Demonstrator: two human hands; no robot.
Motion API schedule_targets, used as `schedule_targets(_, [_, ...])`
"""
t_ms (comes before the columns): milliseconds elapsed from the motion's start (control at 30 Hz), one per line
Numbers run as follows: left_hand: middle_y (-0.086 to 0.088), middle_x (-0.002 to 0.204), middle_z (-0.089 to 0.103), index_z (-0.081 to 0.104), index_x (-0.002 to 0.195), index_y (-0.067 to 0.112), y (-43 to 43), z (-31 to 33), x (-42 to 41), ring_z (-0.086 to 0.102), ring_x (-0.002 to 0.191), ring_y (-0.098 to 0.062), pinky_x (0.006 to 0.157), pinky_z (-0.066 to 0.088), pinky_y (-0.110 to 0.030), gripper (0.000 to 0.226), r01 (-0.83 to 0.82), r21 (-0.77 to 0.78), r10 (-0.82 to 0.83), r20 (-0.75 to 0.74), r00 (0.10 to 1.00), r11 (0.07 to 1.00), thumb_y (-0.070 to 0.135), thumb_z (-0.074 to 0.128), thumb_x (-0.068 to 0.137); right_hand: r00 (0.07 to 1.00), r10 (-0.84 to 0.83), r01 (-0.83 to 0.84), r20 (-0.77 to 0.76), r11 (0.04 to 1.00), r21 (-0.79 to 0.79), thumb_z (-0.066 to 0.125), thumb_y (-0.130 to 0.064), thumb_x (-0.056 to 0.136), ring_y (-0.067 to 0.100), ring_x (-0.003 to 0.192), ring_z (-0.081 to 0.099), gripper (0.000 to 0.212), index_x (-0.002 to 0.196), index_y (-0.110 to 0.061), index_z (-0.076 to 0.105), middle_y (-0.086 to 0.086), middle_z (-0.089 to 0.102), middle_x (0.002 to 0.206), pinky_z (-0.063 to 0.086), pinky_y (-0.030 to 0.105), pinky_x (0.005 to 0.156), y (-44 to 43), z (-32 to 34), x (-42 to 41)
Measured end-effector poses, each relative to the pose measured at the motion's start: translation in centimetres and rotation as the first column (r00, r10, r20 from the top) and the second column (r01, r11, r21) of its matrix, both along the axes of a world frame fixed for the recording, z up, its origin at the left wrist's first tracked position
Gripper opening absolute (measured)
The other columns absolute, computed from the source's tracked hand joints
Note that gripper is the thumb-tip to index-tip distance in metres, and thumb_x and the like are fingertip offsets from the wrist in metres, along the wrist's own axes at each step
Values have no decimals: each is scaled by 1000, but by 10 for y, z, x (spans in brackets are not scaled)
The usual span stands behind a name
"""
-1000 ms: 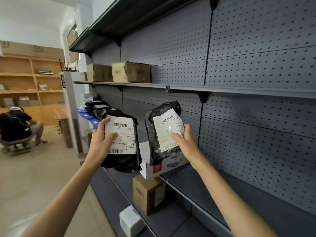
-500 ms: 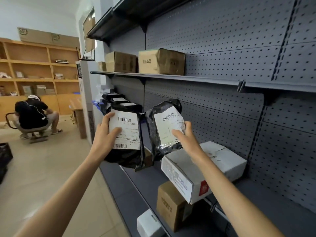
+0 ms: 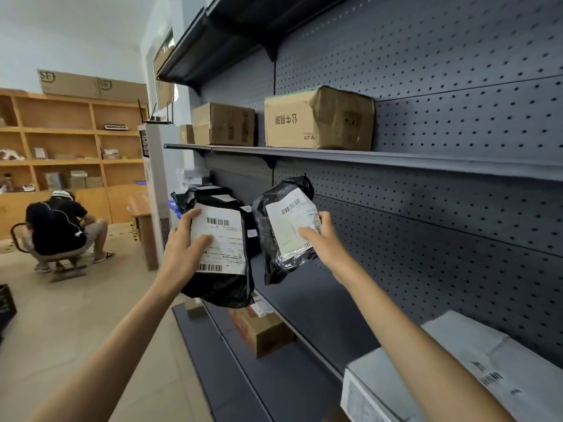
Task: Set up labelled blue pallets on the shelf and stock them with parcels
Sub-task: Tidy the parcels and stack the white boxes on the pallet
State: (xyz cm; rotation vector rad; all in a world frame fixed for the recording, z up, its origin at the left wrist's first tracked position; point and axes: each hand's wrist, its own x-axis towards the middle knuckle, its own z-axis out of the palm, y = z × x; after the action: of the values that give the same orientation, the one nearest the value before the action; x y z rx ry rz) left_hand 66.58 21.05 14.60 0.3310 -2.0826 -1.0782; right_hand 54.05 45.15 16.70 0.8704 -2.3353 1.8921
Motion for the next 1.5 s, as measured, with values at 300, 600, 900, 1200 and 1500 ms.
schedule_targets(300, [-7, 117, 52, 37, 137, 41, -114, -10, -79, 56, 104, -30, 91, 49, -54, 60, 22, 25, -22, 3, 1000, 999, 43, 54, 79, 1000, -21, 21, -3, 999, 26, 53, -22, 93, 20, 99, 60, 27, 114, -17, 37, -7, 59, 102, 50, 41, 87, -102, -4, -75])
schedule_targets(600, [-4, 125, 48, 37, 143, 31, -273, -14, -145, 53, 102, -19, 76, 43, -22, 53, 66, -12, -66, -29, 997, 998, 19, 56, 95, 995, -98, 98, 7, 995, -20, 54, -18, 95, 8, 92, 59, 29, 119, -14, 38, -7, 60, 105, 49, 31, 82, -258, -10, -127])
schedule_targets(900, [-8, 122, 52, 39, 139, 29, -419, -13, -212, 58, 100, -25, 77, 48, -32, 50, 158, -13, -158, 19, 987, 987, 20, 57, 93, 986, -161, 162, 44, 987, -9, 56, -22, 93, 18, 103, 61, 30, 118, -18, 39, -6, 62, 110, 51, 43, 93, -398, -22, -182])
schedule_targets(1200, [-4, 121, 58, 39, 136, 41, -480, -37, -313, 60, 103, -28, 87, 52, -46, 53, 234, 41, -236, 83, 968, 971, 34, 56, 86, 975, -215, 215, 57, 977, 8, 56, -22, 94, 17, 98, 60, 31, 119, -18, 39, -4, 60, 110, 49, 33, 79, -470, -45, -285])
schedule_targets(1500, [-1, 115, 59, 43, 130, 43, -512, -16, -464, 59, 104, -29, 90, 50, -50, 56, 306, 77, -311, 74, 947, 949, 41, 55, 75, 967, -253, 253, 32, 968, 3, 54, -24, 96, 19, 104, 58, 34, 124, -15, 37, 4, 56, 122, 48, 39, 85, -496, -30, -416])
